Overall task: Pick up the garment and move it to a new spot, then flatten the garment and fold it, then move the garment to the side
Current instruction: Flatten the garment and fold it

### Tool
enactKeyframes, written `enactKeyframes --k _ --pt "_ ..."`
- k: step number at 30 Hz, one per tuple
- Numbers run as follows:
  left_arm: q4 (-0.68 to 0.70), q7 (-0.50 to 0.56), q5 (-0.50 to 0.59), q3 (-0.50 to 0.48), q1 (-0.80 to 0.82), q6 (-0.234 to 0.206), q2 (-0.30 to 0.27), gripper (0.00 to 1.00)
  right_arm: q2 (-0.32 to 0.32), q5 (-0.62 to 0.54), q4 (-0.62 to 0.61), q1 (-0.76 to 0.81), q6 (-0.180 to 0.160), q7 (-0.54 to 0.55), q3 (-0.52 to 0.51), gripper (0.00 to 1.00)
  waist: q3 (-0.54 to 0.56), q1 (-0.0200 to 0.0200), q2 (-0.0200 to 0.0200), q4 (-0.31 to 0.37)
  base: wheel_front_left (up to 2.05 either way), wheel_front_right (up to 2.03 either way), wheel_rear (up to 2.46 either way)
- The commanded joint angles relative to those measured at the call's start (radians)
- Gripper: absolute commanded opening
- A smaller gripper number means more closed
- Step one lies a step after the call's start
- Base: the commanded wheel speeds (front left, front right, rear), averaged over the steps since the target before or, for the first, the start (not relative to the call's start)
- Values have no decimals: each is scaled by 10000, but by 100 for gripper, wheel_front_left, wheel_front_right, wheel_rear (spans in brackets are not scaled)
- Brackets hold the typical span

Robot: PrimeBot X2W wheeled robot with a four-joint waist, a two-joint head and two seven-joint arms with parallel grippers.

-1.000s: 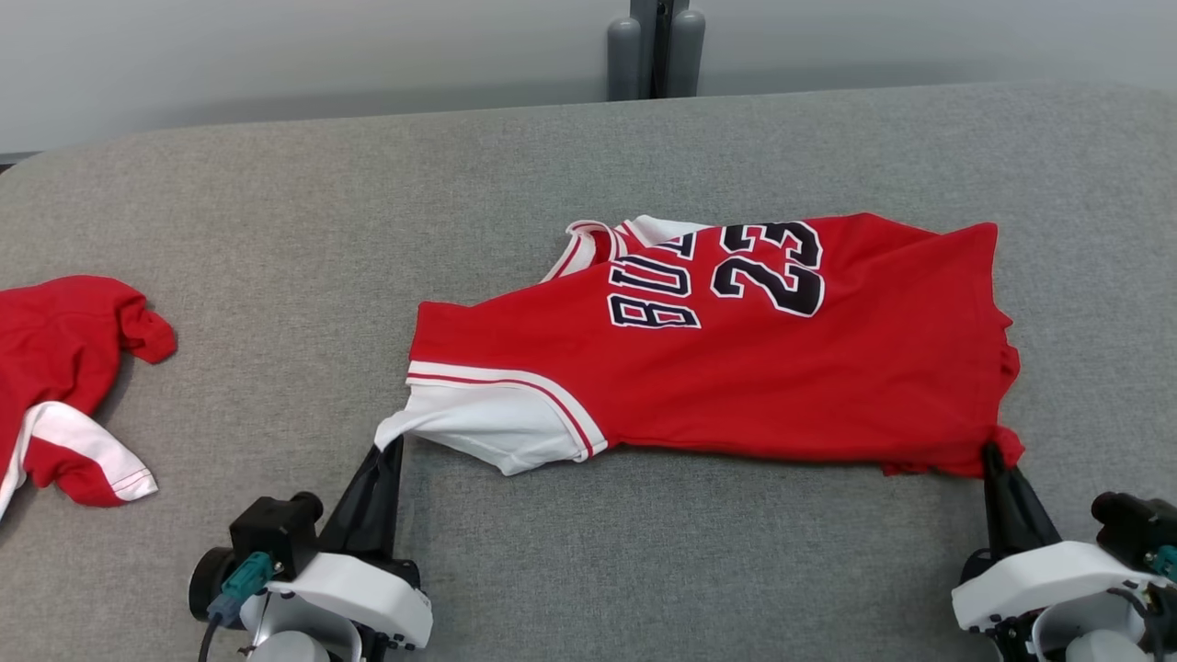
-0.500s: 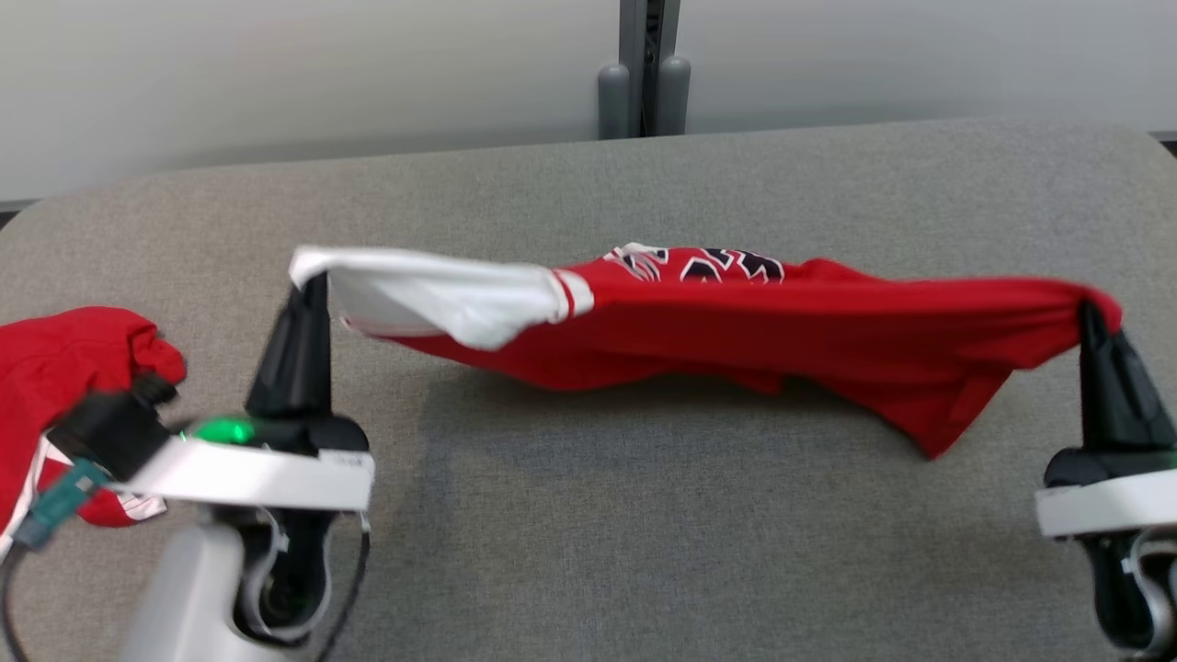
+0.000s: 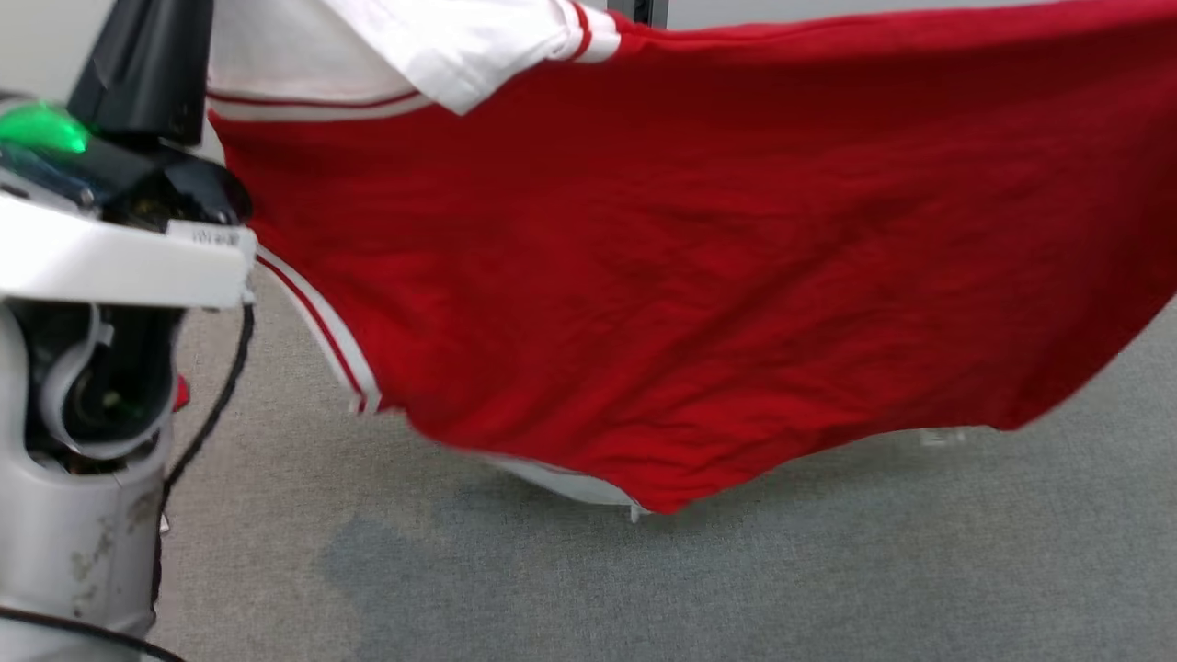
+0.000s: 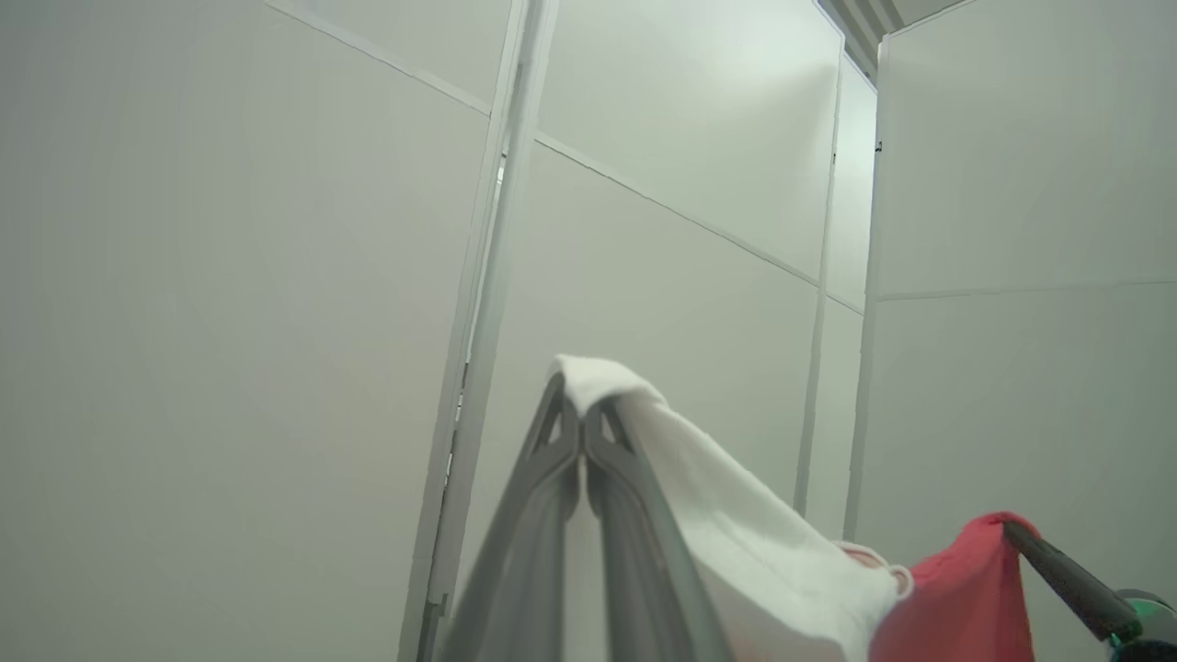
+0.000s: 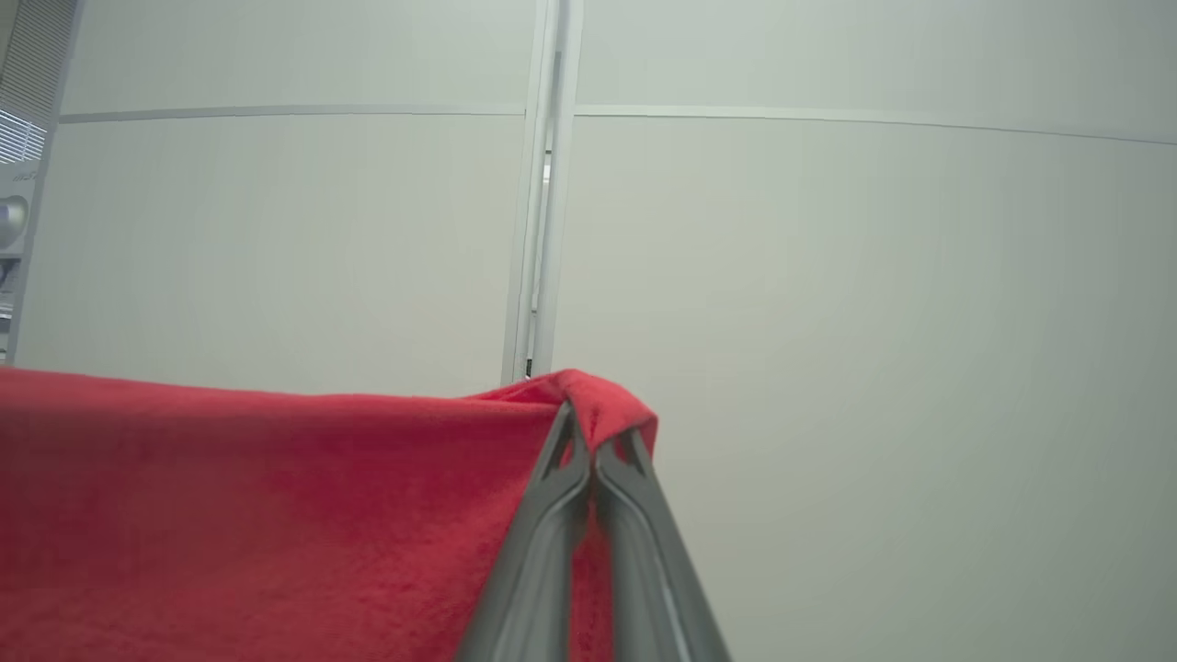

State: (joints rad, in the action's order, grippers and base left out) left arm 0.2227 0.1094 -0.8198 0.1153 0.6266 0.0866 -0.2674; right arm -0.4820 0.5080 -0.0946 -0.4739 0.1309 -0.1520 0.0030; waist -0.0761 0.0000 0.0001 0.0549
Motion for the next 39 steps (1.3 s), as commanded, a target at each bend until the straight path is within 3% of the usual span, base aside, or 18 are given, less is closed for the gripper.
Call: enactKeyframes --k 1,7,12,18,28,34,39 --pt "-61 82 42 9 209 -103 -49 0 -87 -62 -24 -213 -1 102 17 0 -20 0 -1 2 0 0 0" --pt "-1062 266 474 70 1449 -98 -399 0 -308 -271 736 -1756 -1 737 718 0 -600 0 -1 -112 0 0 0" --pt "-2660 -170 791 296 3001 109 -308 0 -149 -517 2285 -3564 -1 754 1694 0 -1501 0 -1 -318 0 0 0" --pt "-5455 -1443 2151 889 5770 269 -439 0 105 -955 4930 -6354 -1 379 2955 0 -2782 0 -1 -662 0 0 0" --pt "-9745 -3550 4032 1715 10711 192 26 0 534 -1256 8870 -11349 -1 -868 4276 0 -5273 0 -1 -1218 0 0 0" --pt "-10344 -3747 4084 1831 11289 352 357 0 412 -1529 9973 -12288 -1 -1121 4535 0 -6154 0 -1 -1586 0 0 0" --pt "-9622 -3751 3653 2018 9970 454 459 0 408 -1434 9836 -11496 -1 -1134 4530 0 -6532 0 -1 -1712 0 0 0"
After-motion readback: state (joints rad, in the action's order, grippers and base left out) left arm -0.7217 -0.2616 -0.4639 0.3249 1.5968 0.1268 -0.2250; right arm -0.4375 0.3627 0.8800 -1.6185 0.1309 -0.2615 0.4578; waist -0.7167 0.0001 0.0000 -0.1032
